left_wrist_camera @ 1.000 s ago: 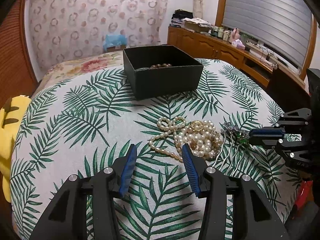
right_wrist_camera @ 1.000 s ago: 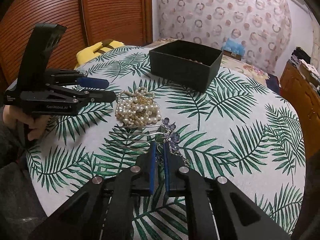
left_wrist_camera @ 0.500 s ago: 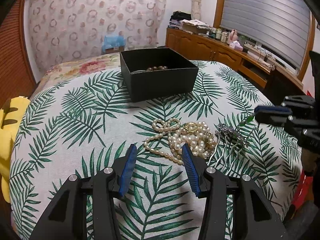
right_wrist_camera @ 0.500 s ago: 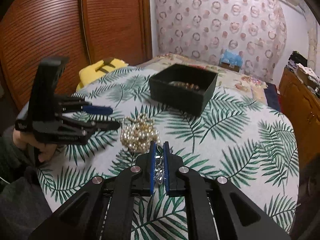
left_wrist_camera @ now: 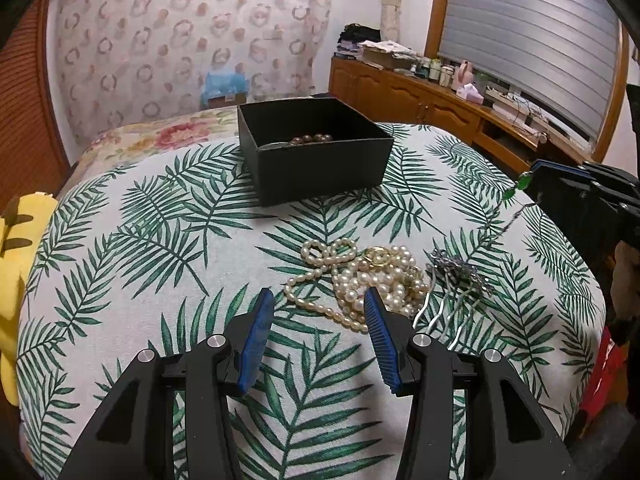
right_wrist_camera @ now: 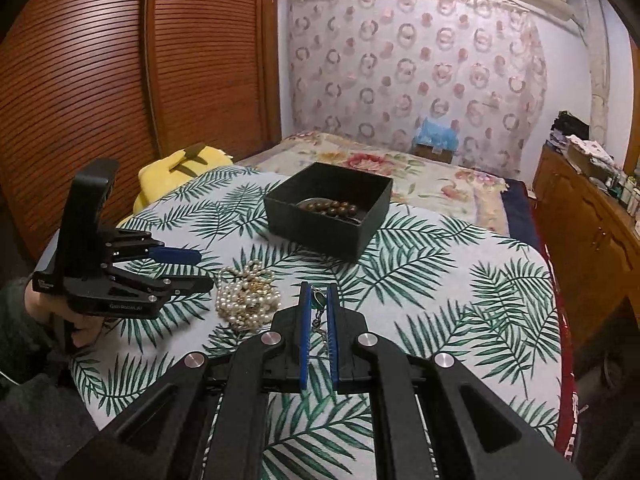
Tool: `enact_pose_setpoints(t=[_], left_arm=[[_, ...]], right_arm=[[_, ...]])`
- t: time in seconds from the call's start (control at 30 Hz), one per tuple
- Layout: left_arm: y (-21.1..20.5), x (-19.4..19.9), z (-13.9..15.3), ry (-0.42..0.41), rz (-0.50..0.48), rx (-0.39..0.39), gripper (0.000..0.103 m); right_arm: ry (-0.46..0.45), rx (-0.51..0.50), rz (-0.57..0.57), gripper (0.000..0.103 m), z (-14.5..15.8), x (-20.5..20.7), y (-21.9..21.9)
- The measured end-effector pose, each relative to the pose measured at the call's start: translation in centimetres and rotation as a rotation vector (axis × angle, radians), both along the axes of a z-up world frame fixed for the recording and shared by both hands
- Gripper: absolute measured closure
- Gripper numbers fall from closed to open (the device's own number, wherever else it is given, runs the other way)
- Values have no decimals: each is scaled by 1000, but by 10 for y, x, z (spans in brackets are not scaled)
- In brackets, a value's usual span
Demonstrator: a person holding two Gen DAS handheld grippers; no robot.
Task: Organize jewelry
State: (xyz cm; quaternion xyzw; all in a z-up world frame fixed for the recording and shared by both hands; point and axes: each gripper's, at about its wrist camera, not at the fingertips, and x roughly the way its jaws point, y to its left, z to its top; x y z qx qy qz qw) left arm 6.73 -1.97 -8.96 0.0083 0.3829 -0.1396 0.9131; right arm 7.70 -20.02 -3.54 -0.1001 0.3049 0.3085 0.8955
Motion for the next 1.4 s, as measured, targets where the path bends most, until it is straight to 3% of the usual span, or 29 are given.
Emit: enact_pose_setpoints(t=[0.2,0.37,0.43,0.47,0.63,1.1,1.4], left_arm=[[7,22,-8,42,0,11,74],[5,36,-16,61,-10,52,78],[3,39,-16,61,-11,74,88],[2,39,-17,63,-19,75,99],[4,36,-8,41,-20,54,99],[-3,11,87,-171,-40,-9,99],[-4,12,123,-246,-32,-4,99]], right_arm=[[10,1,-7,94,-6,2,-1],[21,0,-4,94,-11,1,1],[23,-1,-4,94,-12,2,2],[24,-1,-4,94,-13,2,2],[23,-2,-5,94,-13,2,2],[-2,11,8,94,-1,13,9],[-25,16,14,94,10,19,16]])
